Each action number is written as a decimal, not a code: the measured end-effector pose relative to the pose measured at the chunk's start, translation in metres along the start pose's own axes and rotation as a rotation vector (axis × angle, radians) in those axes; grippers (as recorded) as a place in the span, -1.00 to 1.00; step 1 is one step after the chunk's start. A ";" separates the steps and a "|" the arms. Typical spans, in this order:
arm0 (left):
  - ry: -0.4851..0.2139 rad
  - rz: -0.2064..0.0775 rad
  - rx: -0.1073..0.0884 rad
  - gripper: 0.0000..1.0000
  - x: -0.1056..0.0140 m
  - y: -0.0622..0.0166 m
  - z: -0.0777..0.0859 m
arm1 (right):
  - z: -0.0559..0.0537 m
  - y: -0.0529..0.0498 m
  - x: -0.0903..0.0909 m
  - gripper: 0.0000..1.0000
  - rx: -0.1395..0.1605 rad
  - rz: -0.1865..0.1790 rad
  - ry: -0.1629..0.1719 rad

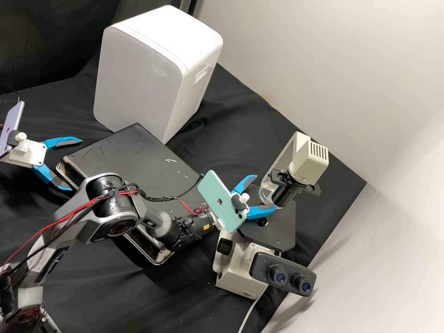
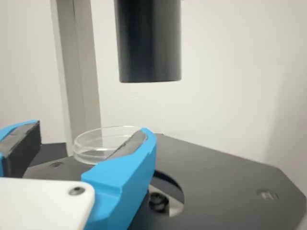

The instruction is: Place the petri dish on the bench

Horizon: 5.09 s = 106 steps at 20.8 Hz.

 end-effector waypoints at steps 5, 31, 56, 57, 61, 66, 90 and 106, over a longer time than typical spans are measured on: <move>0.000 0.002 0.000 1.00 0.001 0.0005 0.000 | -0.003 -0.001 -0.017 1.00 0.043 -0.013 -0.006; 0.003 -0.019 0.002 1.00 0.007 -0.0042 0.000 | -0.007 0.004 0.012 1.00 -0.070 -0.013 -0.084; 0.003 -0.021 0.002 1.00 0.010 -0.0048 0.001 | 0.008 0.013 0.051 1.00 -0.119 0.063 -0.102; 0.003 -0.021 0.002 1.00 0.010 -0.0048 0.001 | 0.007 0.013 0.051 1.00 -0.119 0.065 -0.099; 0.003 -0.021 0.002 1.00 0.010 -0.0048 0.001 | 0.008 0.013 0.053 -1.00 -0.118 0.068 -0.095; 0.003 -0.021 0.002 1.00 0.010 -0.0048 0.001 | 0.008 0.013 0.053 -1.00 -0.115 0.069 -0.094; 0.002 -0.021 0.003 1.00 0.010 -0.0049 0.001 | 0.008 0.013 0.053 -1.00 -0.065 0.036 -0.061; 0.002 -0.021 0.003 1.00 0.010 -0.0049 0.001 | -0.001 -0.006 0.002 -1.00 -0.016 0.010 0.015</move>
